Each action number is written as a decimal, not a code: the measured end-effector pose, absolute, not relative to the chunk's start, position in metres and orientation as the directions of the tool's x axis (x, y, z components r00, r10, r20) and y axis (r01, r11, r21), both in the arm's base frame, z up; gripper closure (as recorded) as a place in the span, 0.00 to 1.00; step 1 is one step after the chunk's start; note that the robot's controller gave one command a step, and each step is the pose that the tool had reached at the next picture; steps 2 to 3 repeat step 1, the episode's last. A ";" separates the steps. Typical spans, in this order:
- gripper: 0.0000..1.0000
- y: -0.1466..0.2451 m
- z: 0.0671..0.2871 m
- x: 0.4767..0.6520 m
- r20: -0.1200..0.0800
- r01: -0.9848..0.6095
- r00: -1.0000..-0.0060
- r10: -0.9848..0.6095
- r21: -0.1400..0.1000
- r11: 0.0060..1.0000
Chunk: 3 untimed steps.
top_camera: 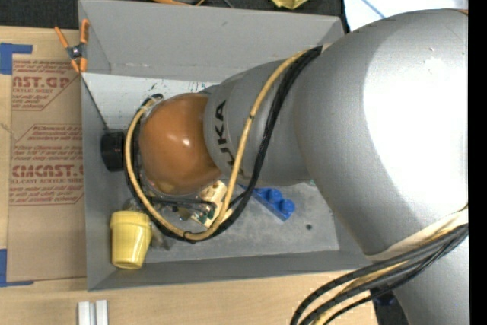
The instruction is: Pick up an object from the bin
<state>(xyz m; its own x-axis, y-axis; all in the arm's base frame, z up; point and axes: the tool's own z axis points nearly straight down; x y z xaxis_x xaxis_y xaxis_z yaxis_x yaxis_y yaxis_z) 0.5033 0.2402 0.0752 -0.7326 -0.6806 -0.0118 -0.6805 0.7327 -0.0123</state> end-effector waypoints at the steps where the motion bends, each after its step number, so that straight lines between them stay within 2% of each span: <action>1: 1.00 0.242 0.084 0.500 -0.008 -0.680 -0.733 -0.680 -0.006 0.733; 3: 1.00 0.242 0.084 0.500 -0.008 -0.680 -0.733 -0.680 -0.006 0.733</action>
Offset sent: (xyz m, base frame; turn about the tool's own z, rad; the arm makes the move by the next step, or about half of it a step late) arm -0.0012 0.0001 0.0651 0.0010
